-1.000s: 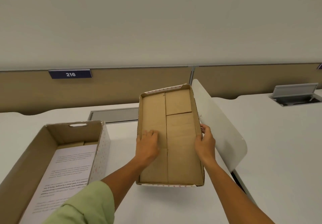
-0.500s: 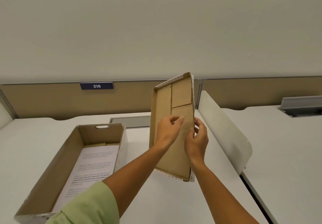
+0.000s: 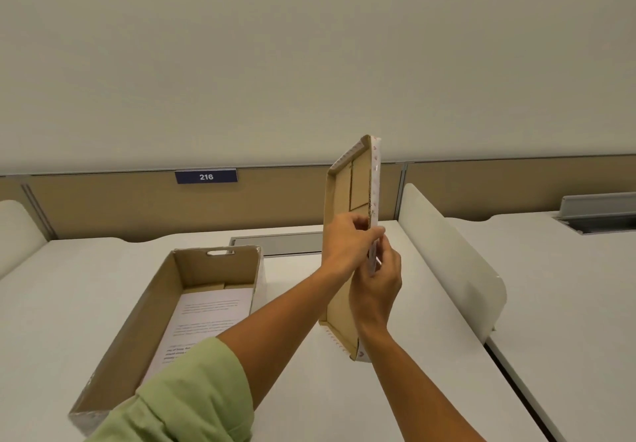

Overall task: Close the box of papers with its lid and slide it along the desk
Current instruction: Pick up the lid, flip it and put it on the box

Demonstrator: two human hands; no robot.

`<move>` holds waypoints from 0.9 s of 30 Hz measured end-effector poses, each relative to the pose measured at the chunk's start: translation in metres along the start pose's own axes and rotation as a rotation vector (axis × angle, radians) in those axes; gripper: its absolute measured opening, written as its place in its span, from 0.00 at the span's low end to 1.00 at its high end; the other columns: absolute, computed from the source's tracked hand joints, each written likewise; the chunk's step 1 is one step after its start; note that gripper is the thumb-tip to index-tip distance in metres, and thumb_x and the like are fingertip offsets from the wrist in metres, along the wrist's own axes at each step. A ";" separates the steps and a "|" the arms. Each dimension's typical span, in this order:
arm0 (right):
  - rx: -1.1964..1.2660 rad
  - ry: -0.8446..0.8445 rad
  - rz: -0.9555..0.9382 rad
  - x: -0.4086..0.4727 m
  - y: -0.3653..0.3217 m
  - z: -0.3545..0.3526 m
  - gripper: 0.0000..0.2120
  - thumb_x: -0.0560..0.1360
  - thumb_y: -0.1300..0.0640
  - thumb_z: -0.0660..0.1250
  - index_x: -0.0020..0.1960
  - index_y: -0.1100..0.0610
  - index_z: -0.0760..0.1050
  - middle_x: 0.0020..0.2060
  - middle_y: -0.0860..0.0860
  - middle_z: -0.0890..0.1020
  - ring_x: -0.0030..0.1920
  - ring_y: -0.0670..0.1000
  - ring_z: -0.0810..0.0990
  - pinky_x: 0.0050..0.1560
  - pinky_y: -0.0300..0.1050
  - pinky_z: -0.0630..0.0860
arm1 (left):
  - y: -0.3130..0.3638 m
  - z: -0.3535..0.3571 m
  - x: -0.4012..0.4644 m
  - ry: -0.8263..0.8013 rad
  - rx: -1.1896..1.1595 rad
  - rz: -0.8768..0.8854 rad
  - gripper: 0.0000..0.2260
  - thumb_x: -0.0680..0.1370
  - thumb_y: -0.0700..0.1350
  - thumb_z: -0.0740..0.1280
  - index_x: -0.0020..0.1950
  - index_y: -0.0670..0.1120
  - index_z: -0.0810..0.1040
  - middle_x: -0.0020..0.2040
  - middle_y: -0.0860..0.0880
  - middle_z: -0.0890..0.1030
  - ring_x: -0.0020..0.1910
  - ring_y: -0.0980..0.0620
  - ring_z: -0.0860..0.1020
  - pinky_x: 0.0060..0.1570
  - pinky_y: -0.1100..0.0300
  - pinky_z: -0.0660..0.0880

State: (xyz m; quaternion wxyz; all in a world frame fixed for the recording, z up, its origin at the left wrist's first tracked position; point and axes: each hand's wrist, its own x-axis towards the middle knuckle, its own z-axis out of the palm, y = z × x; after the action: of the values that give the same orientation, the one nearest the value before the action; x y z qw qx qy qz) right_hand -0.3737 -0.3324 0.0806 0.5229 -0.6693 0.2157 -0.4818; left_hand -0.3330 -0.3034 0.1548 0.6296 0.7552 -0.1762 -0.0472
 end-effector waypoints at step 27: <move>-0.003 -0.340 0.459 -0.012 0.004 0.063 0.31 0.77 0.36 0.59 0.76 0.46 0.58 0.59 0.42 0.77 0.63 0.57 0.75 0.53 0.59 0.74 | -0.004 -0.248 0.010 -0.128 -0.284 -0.159 0.05 0.77 0.41 0.69 0.51 0.42 0.81 0.49 0.44 0.85 0.48 0.48 0.84 0.42 0.54 0.82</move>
State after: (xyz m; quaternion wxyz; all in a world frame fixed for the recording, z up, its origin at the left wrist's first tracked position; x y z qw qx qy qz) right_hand -0.3228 -0.2933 0.0733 0.6460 -0.6747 0.2715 -0.2316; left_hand -0.2501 -0.0745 0.2024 0.7116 0.6659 -0.1469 -0.1692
